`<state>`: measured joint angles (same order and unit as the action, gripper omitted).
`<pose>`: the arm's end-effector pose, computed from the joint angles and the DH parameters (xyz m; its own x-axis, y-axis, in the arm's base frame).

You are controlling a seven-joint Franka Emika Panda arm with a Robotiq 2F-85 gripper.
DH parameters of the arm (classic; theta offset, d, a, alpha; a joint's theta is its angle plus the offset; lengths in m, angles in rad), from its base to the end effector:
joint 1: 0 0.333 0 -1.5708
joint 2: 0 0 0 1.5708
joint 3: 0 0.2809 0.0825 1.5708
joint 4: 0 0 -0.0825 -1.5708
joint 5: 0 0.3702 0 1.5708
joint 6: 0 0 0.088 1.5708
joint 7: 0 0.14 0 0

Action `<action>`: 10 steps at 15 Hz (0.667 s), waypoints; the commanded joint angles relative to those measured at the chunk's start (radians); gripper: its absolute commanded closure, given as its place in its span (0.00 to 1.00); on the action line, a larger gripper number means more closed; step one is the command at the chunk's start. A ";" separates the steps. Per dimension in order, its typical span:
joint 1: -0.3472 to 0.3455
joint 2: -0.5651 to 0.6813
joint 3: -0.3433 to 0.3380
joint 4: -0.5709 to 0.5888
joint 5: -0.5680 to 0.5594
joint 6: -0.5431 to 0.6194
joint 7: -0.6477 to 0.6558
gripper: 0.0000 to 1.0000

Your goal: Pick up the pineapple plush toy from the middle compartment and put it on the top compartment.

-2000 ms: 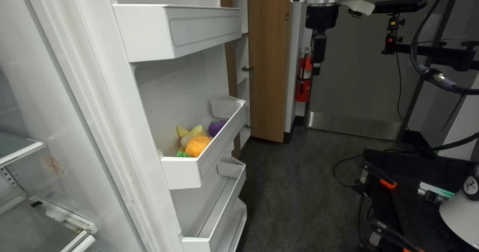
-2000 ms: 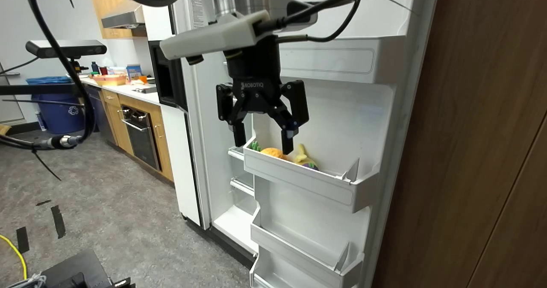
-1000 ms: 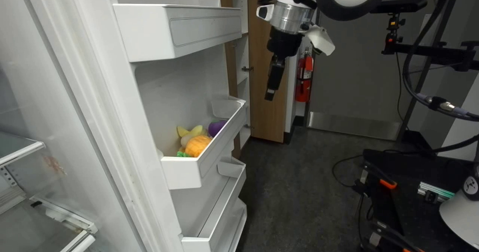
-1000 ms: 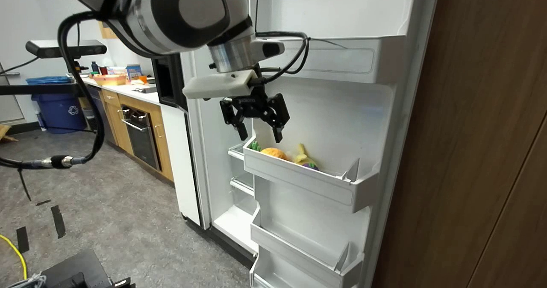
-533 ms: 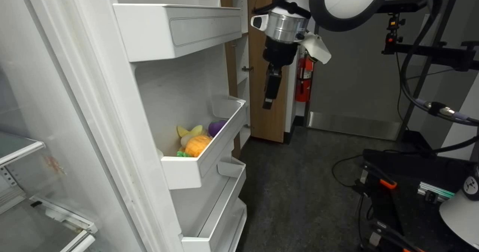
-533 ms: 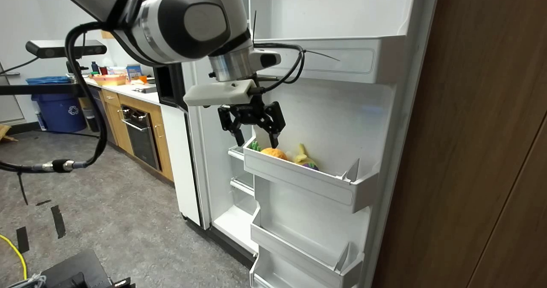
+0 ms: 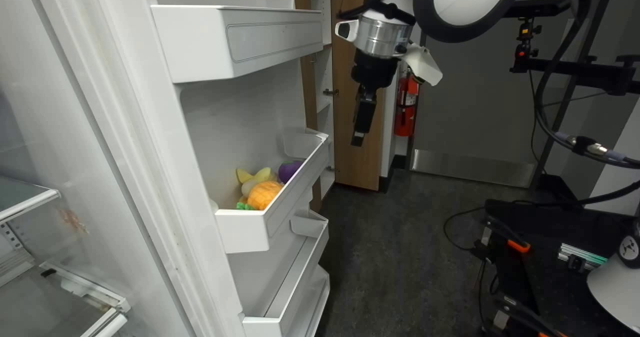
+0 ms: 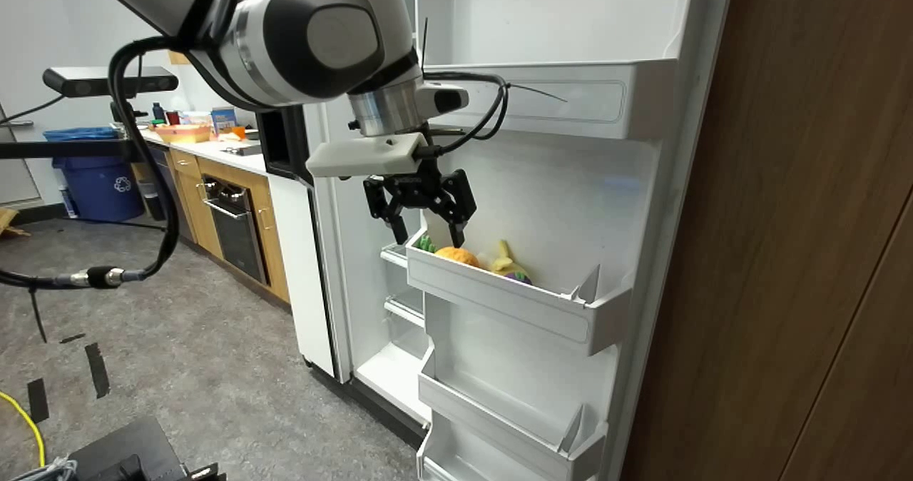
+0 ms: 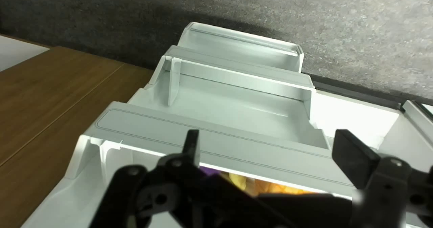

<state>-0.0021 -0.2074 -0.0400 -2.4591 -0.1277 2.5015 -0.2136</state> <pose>0.4819 -0.0216 0.3420 0.9379 0.2698 0.2181 0.2435 -0.9597 0.1402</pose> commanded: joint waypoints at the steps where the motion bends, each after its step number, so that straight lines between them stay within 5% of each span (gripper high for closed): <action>1: 0.000 0.026 0.024 -0.006 -0.024 0.116 0.058 0.00; 6: -0.002 0.151 0.096 0.005 -0.119 0.361 0.223 0.00; 10: -0.012 0.267 0.115 0.052 -0.323 0.477 0.406 0.00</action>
<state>-0.0021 -0.0268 0.0681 -2.4609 -0.3154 2.9097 0.0714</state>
